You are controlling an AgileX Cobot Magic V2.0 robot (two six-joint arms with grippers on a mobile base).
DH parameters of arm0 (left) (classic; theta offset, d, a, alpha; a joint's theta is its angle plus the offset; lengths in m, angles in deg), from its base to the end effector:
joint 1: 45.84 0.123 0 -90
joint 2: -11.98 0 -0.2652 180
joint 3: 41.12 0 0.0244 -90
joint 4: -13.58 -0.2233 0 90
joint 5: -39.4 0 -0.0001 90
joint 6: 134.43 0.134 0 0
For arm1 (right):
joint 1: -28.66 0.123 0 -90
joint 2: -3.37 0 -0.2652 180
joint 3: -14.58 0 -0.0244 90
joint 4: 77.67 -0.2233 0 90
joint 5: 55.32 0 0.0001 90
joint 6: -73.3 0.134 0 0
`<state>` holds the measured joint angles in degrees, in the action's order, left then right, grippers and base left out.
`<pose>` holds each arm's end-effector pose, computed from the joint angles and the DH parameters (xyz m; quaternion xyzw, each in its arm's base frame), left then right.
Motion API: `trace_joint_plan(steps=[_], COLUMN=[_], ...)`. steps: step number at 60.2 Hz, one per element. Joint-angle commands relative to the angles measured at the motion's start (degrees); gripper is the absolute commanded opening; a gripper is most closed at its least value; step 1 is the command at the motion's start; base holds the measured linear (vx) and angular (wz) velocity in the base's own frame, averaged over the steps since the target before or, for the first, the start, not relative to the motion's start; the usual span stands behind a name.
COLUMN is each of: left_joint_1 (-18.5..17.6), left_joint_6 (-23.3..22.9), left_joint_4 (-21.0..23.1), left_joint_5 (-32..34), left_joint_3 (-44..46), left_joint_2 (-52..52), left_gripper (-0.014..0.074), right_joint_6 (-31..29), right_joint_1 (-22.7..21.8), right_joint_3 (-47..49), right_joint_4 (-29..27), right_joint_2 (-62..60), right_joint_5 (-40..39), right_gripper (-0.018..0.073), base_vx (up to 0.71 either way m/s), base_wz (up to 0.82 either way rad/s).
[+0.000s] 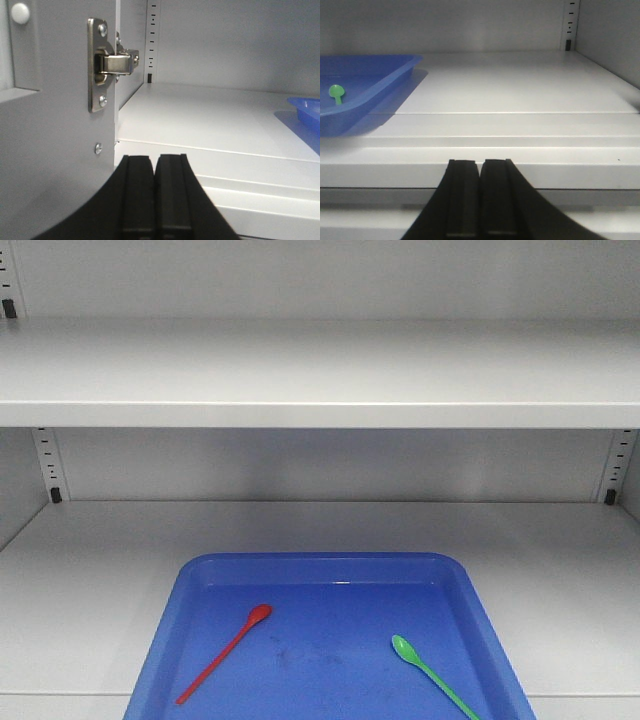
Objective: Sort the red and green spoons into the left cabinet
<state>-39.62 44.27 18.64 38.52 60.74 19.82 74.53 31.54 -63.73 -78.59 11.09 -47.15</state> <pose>0.0916 0.0098 0.2064 -0.0748 0.6834 -0.0013 0.7262 0.0918 0.0049 0.1885 -0.0055 0.7325 0.0307 0.6800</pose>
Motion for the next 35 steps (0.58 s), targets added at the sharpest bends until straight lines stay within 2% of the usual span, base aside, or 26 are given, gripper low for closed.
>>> trace_joint_plan(steps=[1,35], left_joint_1=[-0.3,-0.3], left_joint_6=[-0.5,-0.5], left_joint_4=[0.2,0.2], left_joint_5=[4.5,4.5], left_joint_3=[0.1,0.1], left_joint_2=[-1.1,-1.1], left_gripper=[0.0003,0.0003], right_joint_6=[-0.1,-0.1], right_joint_1=[-0.4,-0.4], right_joint_3=[-0.6,-0.6], right_joint_4=[0.6,0.6], right_joint_2=[-0.8,-0.8], right_joint_5=[-4.5,-4.5], right_gripper=[-0.0001,-0.0001], base_vx=[0.00,0.00], base_wz=[0.00,0.00])
